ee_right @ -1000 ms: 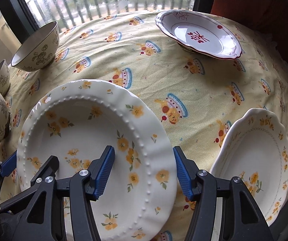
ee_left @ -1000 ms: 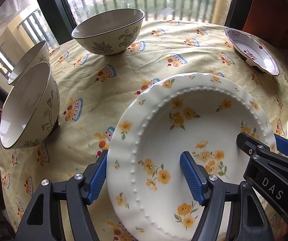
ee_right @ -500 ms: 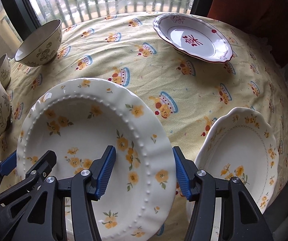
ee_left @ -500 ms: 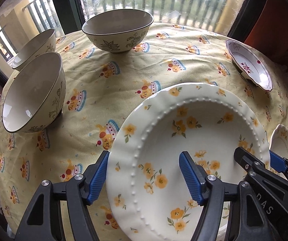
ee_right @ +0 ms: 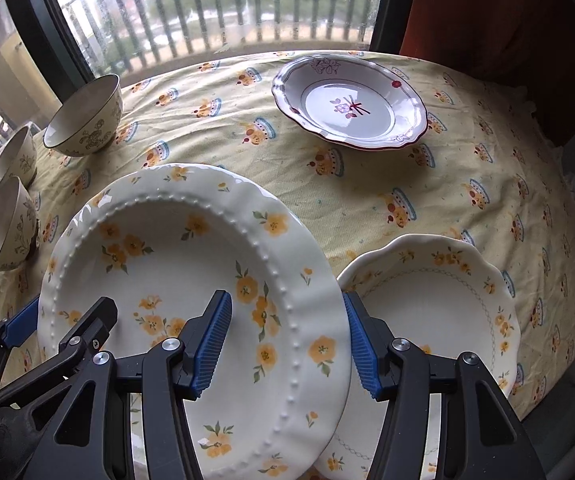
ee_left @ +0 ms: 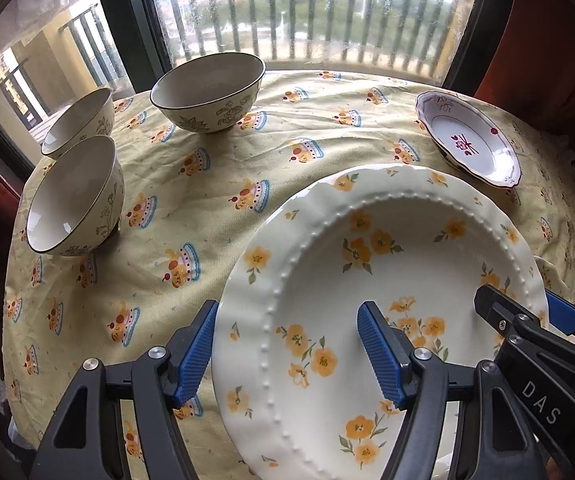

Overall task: Organize plates and bowls
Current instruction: 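Lift the beaded plate with both grippers and carry it toward the scalloped plate, then lower the beaded plate onto the scalloped plate and open both grippers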

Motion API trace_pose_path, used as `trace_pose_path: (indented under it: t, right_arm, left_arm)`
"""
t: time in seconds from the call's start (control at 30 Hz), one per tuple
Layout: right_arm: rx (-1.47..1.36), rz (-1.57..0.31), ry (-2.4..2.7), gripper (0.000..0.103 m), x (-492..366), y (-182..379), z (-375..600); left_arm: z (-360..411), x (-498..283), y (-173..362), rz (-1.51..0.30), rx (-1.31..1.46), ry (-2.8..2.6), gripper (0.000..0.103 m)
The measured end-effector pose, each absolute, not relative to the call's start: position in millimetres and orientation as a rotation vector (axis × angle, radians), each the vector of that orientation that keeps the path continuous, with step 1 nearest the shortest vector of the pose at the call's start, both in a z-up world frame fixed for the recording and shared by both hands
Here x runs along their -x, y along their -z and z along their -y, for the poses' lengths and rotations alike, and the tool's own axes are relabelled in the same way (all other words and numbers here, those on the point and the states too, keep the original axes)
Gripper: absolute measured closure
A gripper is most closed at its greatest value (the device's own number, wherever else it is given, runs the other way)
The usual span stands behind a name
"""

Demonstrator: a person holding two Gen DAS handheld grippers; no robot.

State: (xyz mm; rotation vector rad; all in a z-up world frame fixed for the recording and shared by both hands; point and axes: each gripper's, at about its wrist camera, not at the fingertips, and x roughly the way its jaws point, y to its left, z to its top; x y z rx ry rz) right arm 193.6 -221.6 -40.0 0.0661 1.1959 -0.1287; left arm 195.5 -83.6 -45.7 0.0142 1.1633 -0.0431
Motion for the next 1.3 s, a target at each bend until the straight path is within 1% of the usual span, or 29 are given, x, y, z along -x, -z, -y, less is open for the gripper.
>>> trace_pose_path:
  t: [0.3,0.7,1.03,1.3]
  right_arm:
    - [-0.027,-1.179,0.082,0.043,-183.4,28.1,272.8]
    - [0.018,-1.165,0.064,0.043,-165.9,24.0,343.1]
    - [0.052,-1.162,0.082,0.043,-152.8,30.4,398.5]
    - [0.066,-1.176,0.081,0.043,-146.8,41.5,417.1]
  left_arm:
    - [134.6,-174.7,37.6,-1.156,0.023,0.007,0.033]
    - [200.9,-153.0,40.6,-1.149,0.08,-0.009,0.033]
    - [256.1,-138.0,58.7,-1.185,0.114,0.013,0.033]
    - [273.3,-128.5,75.5,-1.222,0.127,0.012,0.033]
